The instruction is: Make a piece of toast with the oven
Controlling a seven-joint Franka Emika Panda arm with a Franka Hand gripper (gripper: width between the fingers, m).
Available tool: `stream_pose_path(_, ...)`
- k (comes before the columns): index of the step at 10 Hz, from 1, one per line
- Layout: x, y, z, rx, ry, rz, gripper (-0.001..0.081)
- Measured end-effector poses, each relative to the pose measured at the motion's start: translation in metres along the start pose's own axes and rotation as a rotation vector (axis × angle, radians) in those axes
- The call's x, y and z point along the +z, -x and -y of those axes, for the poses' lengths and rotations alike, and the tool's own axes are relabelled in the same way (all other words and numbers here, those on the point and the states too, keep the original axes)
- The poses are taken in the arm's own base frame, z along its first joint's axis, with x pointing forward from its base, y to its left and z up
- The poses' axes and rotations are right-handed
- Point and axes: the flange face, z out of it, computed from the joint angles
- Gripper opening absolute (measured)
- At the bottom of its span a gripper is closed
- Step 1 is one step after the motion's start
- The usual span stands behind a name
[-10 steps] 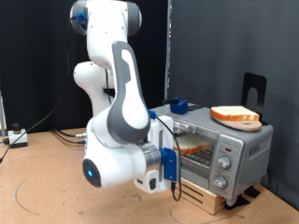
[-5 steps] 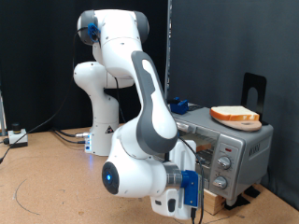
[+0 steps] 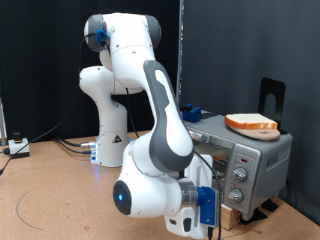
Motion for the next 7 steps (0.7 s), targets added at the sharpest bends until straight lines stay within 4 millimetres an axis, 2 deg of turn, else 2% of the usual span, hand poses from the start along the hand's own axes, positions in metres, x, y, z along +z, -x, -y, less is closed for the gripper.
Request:
stream_pose_path(4,0.032,-0.015,-0.008,0.000,-0.014,0.049,0.0809)
stream_pose_path(7,0.059,-0.016,-0.007,-0.012,-0.014,0.088,0.0809)
